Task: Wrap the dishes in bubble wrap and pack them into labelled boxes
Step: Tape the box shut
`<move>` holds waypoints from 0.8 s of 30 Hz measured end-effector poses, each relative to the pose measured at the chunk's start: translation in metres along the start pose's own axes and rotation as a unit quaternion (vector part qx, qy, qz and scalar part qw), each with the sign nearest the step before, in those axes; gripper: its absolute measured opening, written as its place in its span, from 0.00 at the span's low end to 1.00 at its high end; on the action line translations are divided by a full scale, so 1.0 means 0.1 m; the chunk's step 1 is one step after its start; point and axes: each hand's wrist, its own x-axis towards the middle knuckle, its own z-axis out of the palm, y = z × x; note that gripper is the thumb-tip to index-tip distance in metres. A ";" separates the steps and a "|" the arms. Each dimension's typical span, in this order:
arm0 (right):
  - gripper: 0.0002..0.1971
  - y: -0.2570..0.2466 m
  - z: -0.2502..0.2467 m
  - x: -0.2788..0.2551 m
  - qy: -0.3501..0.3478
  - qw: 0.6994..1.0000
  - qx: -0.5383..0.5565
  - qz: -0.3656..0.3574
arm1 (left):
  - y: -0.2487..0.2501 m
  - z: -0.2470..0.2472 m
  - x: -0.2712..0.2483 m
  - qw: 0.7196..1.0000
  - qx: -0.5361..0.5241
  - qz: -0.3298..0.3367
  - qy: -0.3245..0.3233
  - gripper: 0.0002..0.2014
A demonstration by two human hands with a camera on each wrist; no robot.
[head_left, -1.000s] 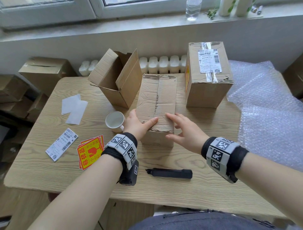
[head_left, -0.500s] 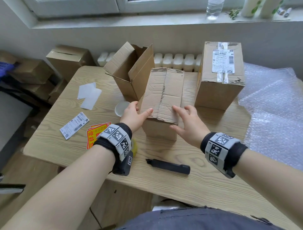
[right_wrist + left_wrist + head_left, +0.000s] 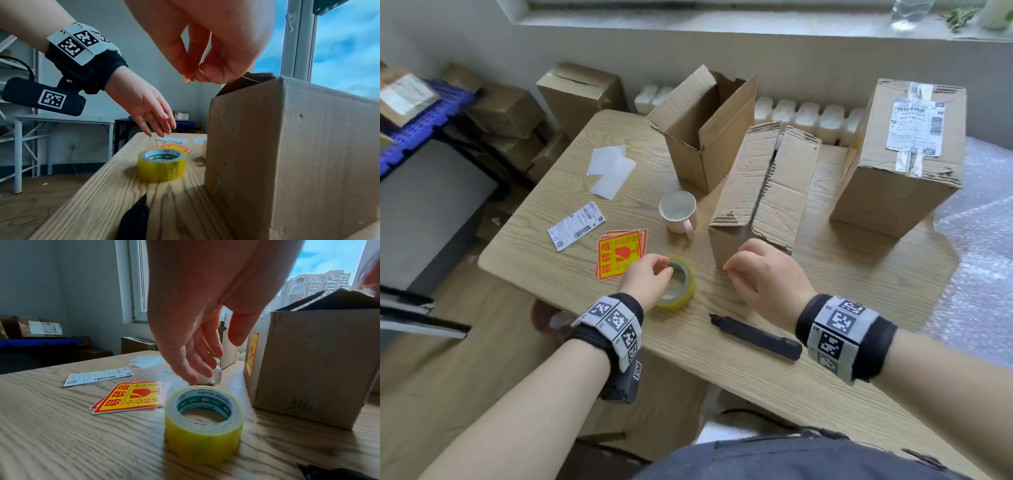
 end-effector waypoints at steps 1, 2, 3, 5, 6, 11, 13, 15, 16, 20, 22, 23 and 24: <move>0.07 -0.01 0.02 0.00 0.000 1.000 0.001 0.004 | -0.02 0.00 0.01 1.000 0.000 0.001 -0.004 0.14; 0.06 -0.02 0.04 0.01 -0.002 1.000 0.002 0.010 | -0.04 0.01 0.02 1.000 0.000 0.002 -0.006 0.15; 0.05 -0.02 0.05 0.03 -0.005 1.000 0.002 0.015 | -0.06 0.00 0.04 1.000 0.003 0.004 -0.007 0.15; 0.05 -0.04 0.10 0.05 -0.022 0.999 0.004 0.023 | -0.09 -0.01 0.07 1.000 0.018 0.014 -0.020 0.16; 0.05 -0.05 0.13 0.07 -0.035 0.999 0.007 0.029 | -0.12 -0.01 0.09 0.998 0.036 0.021 -0.037 0.17; 0.06 -0.08 0.28 0.13 -0.097 0.993 0.001 0.069 | -0.30 0.02 0.12 0.947 0.283 0.075 -0.131 0.23; 0.06 -0.09 0.35 0.15 -0.116 0.990 -0.006 0.083 | -0.34 0.05 0.14 0.911 0.368 0.127 -0.137 0.20; 0.06 -0.09 0.42 0.18 -0.122 0.988 -0.003 0.096 | -0.37 0.08 0.18 0.885 0.405 0.181 -0.140 0.17; 0.06 -0.09 0.46 0.19 -0.121 0.988 -0.001 0.101 | -0.38 0.08 0.19 0.880 0.408 0.198 -0.141 0.16; 0.06 -0.10 0.58 0.24 -0.116 0.985 0.008 0.127 | -0.43 0.00 0.23 0.919 0.305 0.213 -0.131 0.13; 0.07 -0.11 0.63 0.28 -0.113 0.982 0.012 0.148 | -0.39 -0.14 0.27 0.957 0.177 0.184 -0.138 0.13; 0.09 -0.12 0.66 0.30 -0.110 0.981 0.017 0.160 | -0.35 -0.23 0.28 0.969 0.109 0.162 -0.154 0.12; 0.11 -0.13 0.68 0.33 -0.105 0.979 0.024 0.173 | -0.30 -0.31 0.30 0.974 0.050 0.138 -0.172 0.11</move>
